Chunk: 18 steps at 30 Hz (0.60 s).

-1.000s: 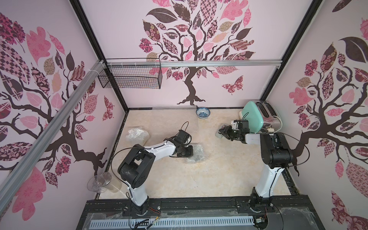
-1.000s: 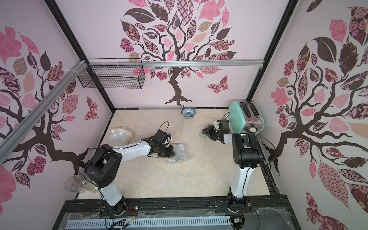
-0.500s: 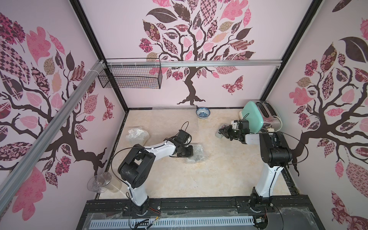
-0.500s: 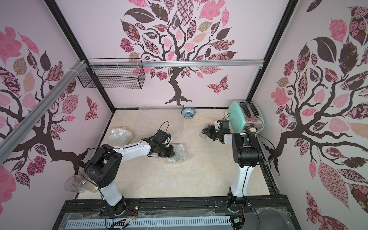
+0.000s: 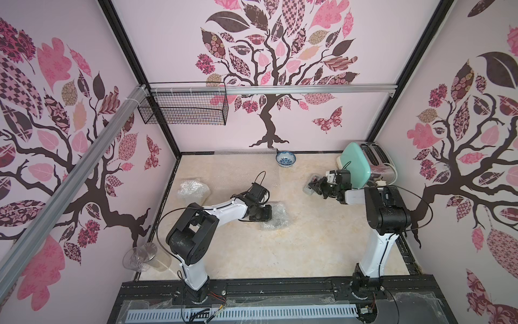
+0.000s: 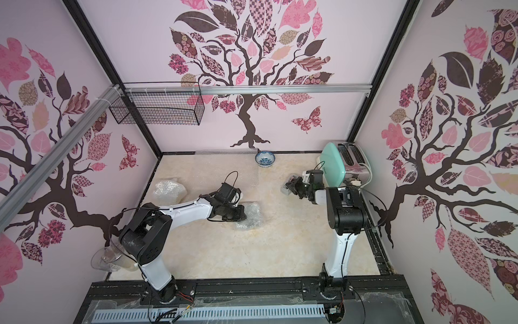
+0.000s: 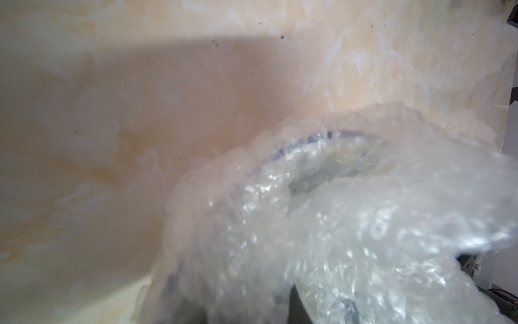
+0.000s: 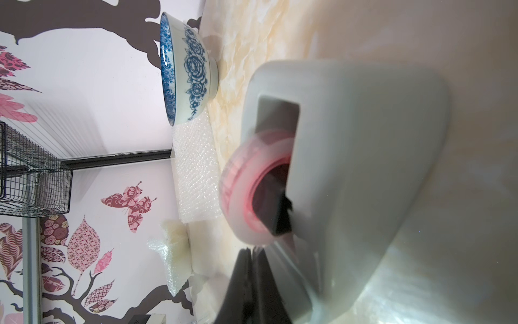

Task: Wrap bowls in bubble wrap
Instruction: Tear off the tape using the Tape Cutter.

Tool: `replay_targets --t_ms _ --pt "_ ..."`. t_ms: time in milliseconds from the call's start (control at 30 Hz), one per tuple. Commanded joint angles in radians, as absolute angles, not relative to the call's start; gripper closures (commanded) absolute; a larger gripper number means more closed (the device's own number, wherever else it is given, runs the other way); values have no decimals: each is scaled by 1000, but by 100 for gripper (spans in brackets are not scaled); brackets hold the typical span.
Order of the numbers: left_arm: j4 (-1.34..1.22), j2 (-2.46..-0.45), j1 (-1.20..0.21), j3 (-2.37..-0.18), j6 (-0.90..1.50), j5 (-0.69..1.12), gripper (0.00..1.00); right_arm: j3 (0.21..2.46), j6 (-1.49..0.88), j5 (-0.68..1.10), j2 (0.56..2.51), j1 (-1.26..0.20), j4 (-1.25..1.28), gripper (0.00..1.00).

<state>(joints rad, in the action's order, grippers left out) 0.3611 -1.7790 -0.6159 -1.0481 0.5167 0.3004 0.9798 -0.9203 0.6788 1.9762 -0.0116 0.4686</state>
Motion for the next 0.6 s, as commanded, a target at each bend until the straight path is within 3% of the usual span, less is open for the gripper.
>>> replay_targets --t_ms 0,567 --pt "416 -1813 -618 -1033 501 278 89 963 -949 734 1939 -17 551 100" --pt "408 -1809 -618 -1028 494 291 90 878 -1062 779 1812 -22 649 100"
